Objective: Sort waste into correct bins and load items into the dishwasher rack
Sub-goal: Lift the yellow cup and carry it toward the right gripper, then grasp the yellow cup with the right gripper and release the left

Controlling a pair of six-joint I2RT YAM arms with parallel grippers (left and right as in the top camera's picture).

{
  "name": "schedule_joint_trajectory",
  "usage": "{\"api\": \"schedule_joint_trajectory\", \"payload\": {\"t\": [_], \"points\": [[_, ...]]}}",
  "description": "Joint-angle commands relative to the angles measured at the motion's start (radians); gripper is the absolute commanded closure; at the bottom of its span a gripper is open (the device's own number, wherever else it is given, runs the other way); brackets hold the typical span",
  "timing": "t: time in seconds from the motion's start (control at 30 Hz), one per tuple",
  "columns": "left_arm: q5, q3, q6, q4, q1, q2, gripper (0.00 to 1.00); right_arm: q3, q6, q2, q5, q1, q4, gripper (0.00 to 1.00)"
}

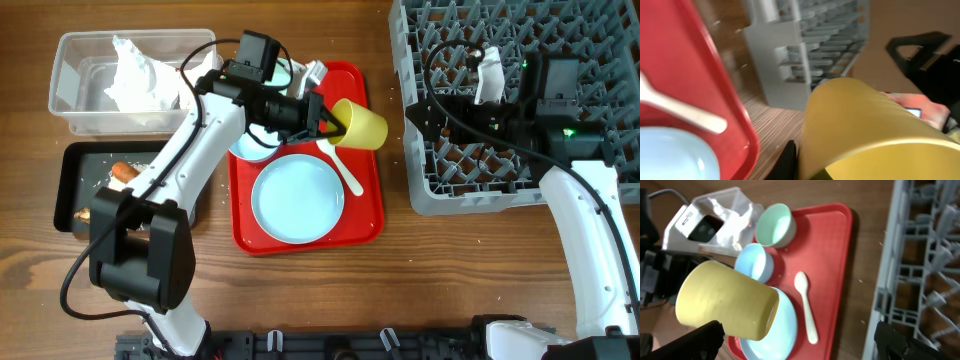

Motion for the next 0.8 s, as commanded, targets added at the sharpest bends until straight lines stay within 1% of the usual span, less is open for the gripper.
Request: {"api": "schedule_joint_trajectory", "payload": {"t": [0.0,0.1,0.27,0.37,0.43,0.47,0.6,0.67,0.77], "points": [[0.193,0.017,0.002,0.075,0.022,-0.024,0.96,0.02,-0.019,-0.008,-0.184,-0.004,0.053,0.0],[0.222,0.017,0.002,0.114,0.029,-0.024,0.96,0.02,-0.02,-0.008,-0.248,0.004,0.08,0.0],[0.222,0.017,0.002,0.124,0.042,-0.024,0.96,0.019,-0.021,-0.008,-0.25,0.039,0.088,0.0],[0.236,0.017,0.002,0.139,0.071,-0.024,0.96,0.019,-0.035,-0.008,-0.323,0.048,0.13,0.0],[0.292,0.017,0.0,0.16,0.095,-0.024,0.96,0.019,-0.046,-0.008,-0.392,0.048,0.174,0.0],[0.357,0.017,-0.007,0.187,0.114,-0.024,0.96,0.019,-0.046,-0.008,-0.42,0.048,0.197,0.0],[0.521,0.017,-0.01,0.252,0.16,-0.024,0.96,0.019,-0.039,-0.008,-0.496,0.05,0.279,0.0],[0.538,0.017,-0.01,0.252,0.169,-0.024,0.96,0.019,-0.019,-0.008,-0.501,0.057,0.304,0.0],[0.571,0.017,-0.01,0.255,0.168,-0.024,0.96,0.019,-0.033,-0.007,-0.492,0.087,0.327,0.0]]}}
